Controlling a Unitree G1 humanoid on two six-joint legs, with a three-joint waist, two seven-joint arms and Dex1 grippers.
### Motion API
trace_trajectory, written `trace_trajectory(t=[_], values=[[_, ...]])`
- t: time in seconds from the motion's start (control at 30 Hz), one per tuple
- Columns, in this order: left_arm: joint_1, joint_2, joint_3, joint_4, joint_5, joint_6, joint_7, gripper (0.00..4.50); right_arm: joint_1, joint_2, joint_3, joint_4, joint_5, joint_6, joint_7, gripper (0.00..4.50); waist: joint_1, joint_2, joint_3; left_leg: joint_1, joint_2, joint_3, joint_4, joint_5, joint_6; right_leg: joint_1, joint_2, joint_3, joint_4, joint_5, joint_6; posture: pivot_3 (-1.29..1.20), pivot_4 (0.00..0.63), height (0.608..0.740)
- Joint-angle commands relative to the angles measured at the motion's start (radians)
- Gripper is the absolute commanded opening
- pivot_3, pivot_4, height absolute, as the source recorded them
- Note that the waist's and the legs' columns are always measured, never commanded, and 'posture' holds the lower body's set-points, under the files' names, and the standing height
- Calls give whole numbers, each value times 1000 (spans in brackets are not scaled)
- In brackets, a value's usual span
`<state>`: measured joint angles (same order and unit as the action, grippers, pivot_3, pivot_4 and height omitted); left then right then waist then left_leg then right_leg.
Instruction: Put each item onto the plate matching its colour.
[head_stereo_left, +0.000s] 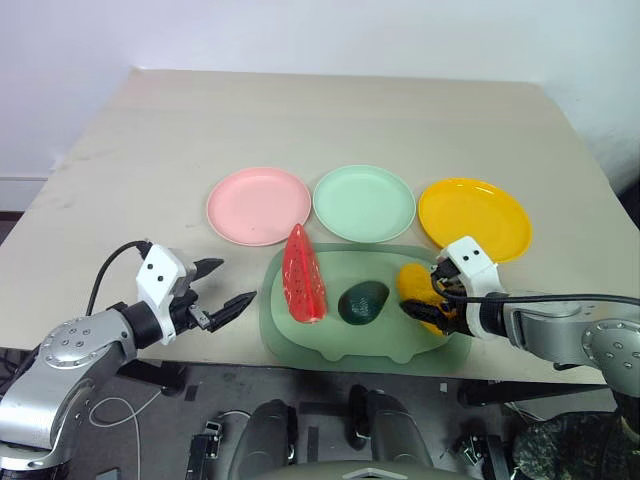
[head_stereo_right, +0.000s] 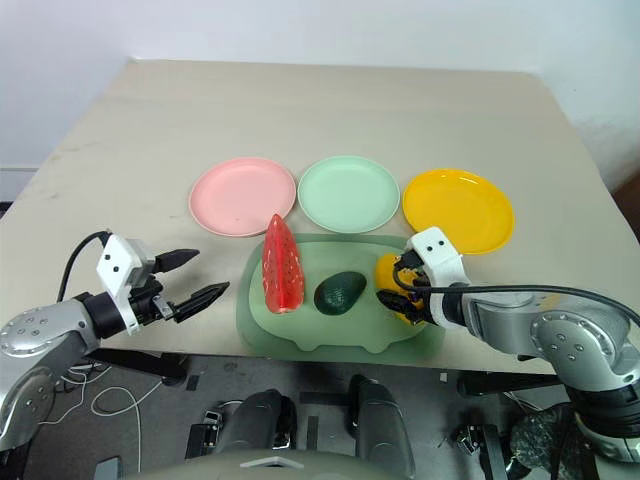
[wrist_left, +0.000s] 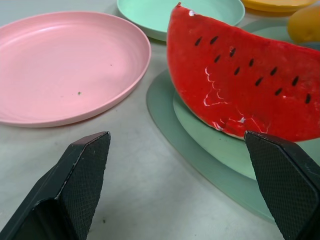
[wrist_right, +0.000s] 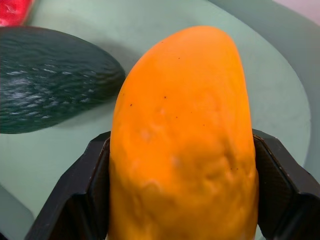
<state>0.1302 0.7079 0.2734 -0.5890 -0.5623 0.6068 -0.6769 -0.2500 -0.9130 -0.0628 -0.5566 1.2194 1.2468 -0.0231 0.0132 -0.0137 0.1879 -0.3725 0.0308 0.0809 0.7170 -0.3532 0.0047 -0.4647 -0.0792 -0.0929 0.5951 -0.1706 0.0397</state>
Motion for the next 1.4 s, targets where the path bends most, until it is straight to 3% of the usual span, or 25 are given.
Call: trace_trajectory(t=[0.03, 0.13, 0.27, 0.5, 0.53, 0.63, 0.87, 0.97, 1.07, 1.13, 1.23, 1.4], values=[[-8, -7, 61, -46, -39, 0, 21, 4500, -106, -42, -91, 44, -70, -74, 94, 3117, -1, 0, 0, 0, 0, 0, 0, 0, 0, 0, 0, 0, 0, 0, 0, 0, 150, 740], [-30, -24, 93, -50, -80, 17, 52, 4500, -223, -58, -37, 185, -240, -137, 138, 3117, -2, 0, 0, 0, 0, 0, 0, 0, 0, 0, 0, 0, 0, 0, 0, 0, 150, 740], [-72, -42, 105, -52, -109, 34, 99, 4500, -360, -30, 136, 475, -548, -286, 201, 3117, 0, -1, 0, 0, -1, 1, 0, 0, 0, 0, 0, 0, 0, 0, 0, 0, 150, 740], [-89, -45, 88, -63, -114, 41, 133, 4500, -459, 67, 249, 808, -819, -478, 368, 3117, -2, 0, 0, -1, -2, 1, 0, 0, 0, -1, 0, 1, 0, 2, 3, 0, 150, 740], [-90, -45, 87, -64, -115, 40, 136, 4500, -467, 76, 246, 828, -839, -491, 387, 3467, -2, 0, 0, -1, -2, 1, 0, 0, 0, -1, 0, 1, 0, 2, 3, 0, 150, 740], [-86, -51, 83, -80, -118, 41, 150, 4500, -459, 57, 244, 802, -906, -537, 439, 4473, -2, 0, 0, 0, -2, 1, 0, 0, 0, -1, 0, 1, 0, 2, 3, 0, 150, 740], [-83, -42, 91, -66, -126, 43, 140, 4500, -350, -65, 116, 544, -987, -689, 545, 4473, 2, 0, 0, -1, -1, 1, 0, 0, 0, -1, 0, 0, 0, 2, 3, 0, 150, 740], [-101, -30, 74, -39, -120, 41, 121, 4500, -253, -106, -4, 354, -853, -751, 734, 4473, 0, 0, 0, -1, -1, 1, 0, 0, 0, -1, 0, 0, 0, 2, 3, 0, 150, 740], [-134, -20, 53, -6, -112, 37, 106, 4500, -178, -114, -63, 204, -709, -694, 875, 4473, -3, 0, 0, 1, 0, 1, 0, 0, 0, 0, 1, 0, 0, 2, 3, 0, 150, 740], [-170, -15, 34, 17, -109, 36, 94, 4500, -110, -130, -51, 103, -627, -687, 998, 4473, -1, 0, 1, 1, 1, 1, 0, 0, 0, 0, 2, 0, 0, 2, 3, 0, 150, 740], [-203, -6, 14, 35, -107, 39, 79, 4500, -59, -163, 30, 62, -674, -773, 1142, 4473, 0, 0, 1, 1, 0, 0, 0, 0, 0, 1, 1, 0, 0, 2, 3, 0, 150, 740], [-224, -5, 10, 41, -106, 44, 77, 4500, -125, -72, 159, 144, -828, -983, 1195, 4473, -3, -1, 1, 1, -1, 1, 0, 0, 0, 1, 0, 1, 0, 1, 1, 0, 150, 740]])
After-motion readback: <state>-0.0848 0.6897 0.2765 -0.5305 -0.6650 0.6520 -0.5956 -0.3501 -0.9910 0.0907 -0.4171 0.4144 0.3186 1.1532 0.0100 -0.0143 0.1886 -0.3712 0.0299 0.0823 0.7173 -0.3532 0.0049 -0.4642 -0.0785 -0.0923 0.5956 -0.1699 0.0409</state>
